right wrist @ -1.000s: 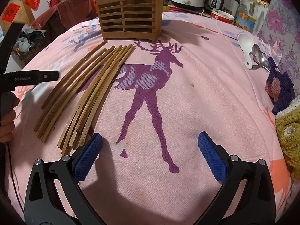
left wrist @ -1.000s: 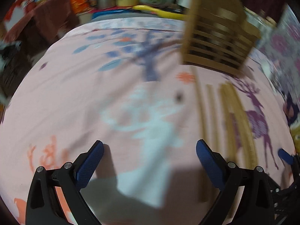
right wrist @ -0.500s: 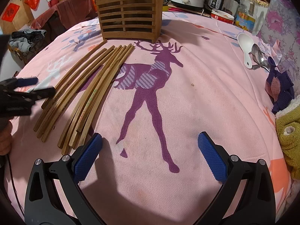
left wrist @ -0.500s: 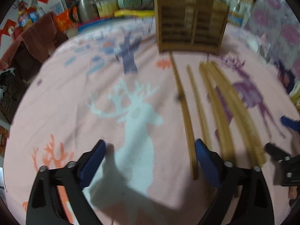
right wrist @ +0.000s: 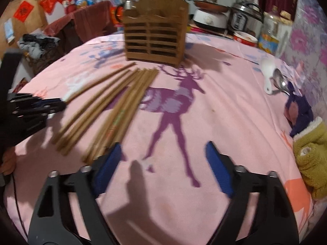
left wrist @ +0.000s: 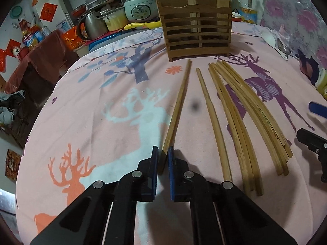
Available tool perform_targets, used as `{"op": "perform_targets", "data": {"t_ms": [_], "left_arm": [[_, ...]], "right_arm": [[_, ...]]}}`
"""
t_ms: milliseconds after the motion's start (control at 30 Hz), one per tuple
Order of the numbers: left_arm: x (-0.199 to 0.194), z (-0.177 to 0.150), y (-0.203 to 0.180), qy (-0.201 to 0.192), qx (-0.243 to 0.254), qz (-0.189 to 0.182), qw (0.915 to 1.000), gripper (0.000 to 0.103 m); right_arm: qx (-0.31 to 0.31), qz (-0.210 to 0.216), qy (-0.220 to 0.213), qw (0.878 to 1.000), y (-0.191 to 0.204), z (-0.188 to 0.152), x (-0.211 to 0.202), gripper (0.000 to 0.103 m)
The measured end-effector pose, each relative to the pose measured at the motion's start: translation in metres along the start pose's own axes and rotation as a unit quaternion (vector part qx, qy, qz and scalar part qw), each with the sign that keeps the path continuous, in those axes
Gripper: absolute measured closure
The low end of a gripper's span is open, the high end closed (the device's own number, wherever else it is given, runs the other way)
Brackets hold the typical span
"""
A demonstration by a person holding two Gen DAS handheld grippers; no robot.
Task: Organize utensils
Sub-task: 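Close the left tool on one wooden chopstick while the right tool grasps another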
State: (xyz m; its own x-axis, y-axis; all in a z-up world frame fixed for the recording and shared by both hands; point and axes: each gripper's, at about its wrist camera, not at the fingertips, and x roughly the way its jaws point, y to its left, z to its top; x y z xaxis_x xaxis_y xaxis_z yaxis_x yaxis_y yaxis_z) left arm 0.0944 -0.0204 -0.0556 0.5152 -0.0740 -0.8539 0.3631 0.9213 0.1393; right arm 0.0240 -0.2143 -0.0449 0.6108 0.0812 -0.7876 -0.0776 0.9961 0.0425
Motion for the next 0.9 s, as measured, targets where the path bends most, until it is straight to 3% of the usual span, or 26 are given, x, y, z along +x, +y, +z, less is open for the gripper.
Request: {"op": "perform_targets", "data": {"t_ms": [67,233,567,700,800,833,900], "left_arm": [[-0.001,-0.002,0.008,0.005,-0.019,-0.022,0.9996,0.095],[-0.007,-0.012,0.018,0.011,-0.053,-0.047,0.9974,0.094],[-0.007,-0.012,0.016,0.009,-0.053,-0.041,0.9977,0.093],[-0.007,-0.012,0.015,0.008,-0.050,-0.038,0.9980,0.093],[-0.008,-0.013,0.016,0.009,-0.048,-0.039,0.9980,0.093],[-0.008,-0.014,0.018,0.010,-0.051,-0.042,0.9978,0.093],[-0.011,-0.017,0.024,0.012,-0.061,-0.055,0.9966,0.093]], "right_arm": [[-0.014,0.011,0.001,1.000,0.008,-0.001,-0.001,0.045],[-0.038,0.030,0.014,0.999,0.019,-0.002,0.003,0.052],[-0.062,0.044,0.024,0.997,0.031,-0.011,0.000,0.055],[-0.091,0.032,0.026,0.995,0.044,-0.013,0.001,0.055],[-0.057,0.025,0.030,0.998,0.029,-0.010,0.004,0.069],[-0.046,0.018,0.030,0.998,0.024,-0.009,0.004,0.084],[-0.009,0.006,0.032,0.999,0.006,-0.007,0.006,0.089]]}}
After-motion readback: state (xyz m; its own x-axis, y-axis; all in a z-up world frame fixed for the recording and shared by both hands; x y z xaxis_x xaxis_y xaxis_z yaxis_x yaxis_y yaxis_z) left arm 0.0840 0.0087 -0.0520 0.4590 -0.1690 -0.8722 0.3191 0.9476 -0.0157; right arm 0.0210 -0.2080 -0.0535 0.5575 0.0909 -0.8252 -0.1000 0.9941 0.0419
